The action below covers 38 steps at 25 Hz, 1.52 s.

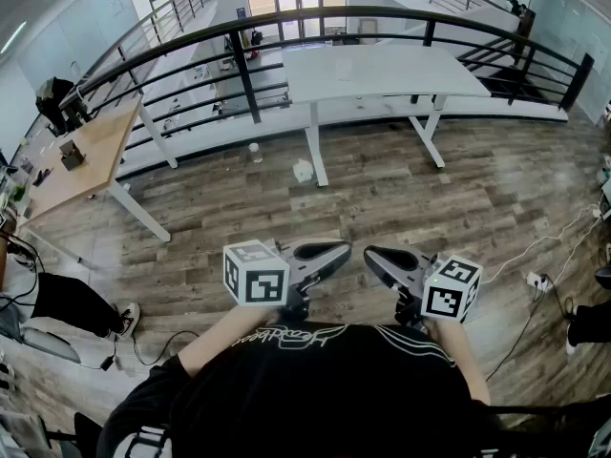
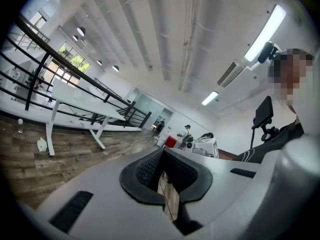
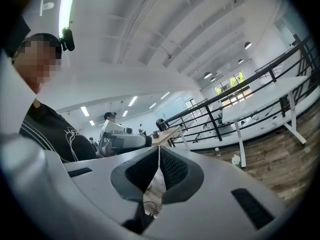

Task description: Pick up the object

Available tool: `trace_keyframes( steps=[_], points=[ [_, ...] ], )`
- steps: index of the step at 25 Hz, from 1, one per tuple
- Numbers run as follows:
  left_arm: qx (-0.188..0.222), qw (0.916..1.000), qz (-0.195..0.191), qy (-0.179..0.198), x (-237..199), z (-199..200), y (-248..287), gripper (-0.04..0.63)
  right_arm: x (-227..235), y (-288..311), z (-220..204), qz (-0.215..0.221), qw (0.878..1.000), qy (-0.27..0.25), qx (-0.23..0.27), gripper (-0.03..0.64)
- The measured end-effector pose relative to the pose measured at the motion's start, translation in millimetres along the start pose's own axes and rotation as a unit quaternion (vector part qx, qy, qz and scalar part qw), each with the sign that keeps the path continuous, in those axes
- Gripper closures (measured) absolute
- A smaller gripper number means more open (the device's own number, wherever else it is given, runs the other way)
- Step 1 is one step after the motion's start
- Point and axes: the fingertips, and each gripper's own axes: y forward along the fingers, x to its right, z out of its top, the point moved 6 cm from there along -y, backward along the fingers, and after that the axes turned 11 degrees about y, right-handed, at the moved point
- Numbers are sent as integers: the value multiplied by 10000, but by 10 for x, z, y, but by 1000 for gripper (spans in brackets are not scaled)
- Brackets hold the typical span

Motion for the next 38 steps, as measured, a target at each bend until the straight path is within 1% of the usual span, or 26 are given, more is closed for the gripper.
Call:
trace_keyframes(
  steps=[3, 7, 11, 14, 18, 22, 27, 31, 34, 38],
  points=[
    [-27, 10000, 13, -4, 159, -44, 3, 588, -113, -130, -41, -5, 10000, -21, 13, 595],
    [-64, 9999, 49, 141, 297, -42, 50, 588, -191, -261, -60, -20, 10000, -83, 36, 595],
    [-36, 9999, 3, 139, 400, -56, 83, 588, -227, -367, -93, 48, 9999, -19, 97, 595],
    [-40, 9999, 10, 123, 416, -77, 86, 588, -213, -399, -109, 128, 9997, 129, 173, 595],
    [-84, 10000, 39, 2, 397, -162, 109, 588, -115, -430, -192, 10, 9997, 227, 78, 595],
    [-122, 9999, 7, -117, 316, -201, 192, 588, -23, -423, -251, 3, 9997, 222, 28, 594],
    [-186, 9997, -65, -154, 132, -231, 362, 588, 208, -445, -230, -128, 9995, 293, 74, 595],
    [-251, 9992, -216, -223, -112, -242, 576, 588, 481, -452, -164, -292, 9986, 399, 161, 595],
    [-301, 9986, -330, -277, -368, -204, 781, 588, 753, -406, -76, -377, 9979, 497, 188, 595],
    [-415, 9976, -414, -356, -837, -85, 979, 588, 1161, -194, 133, -436, 9966, 666, 229, 595]
  ],
)
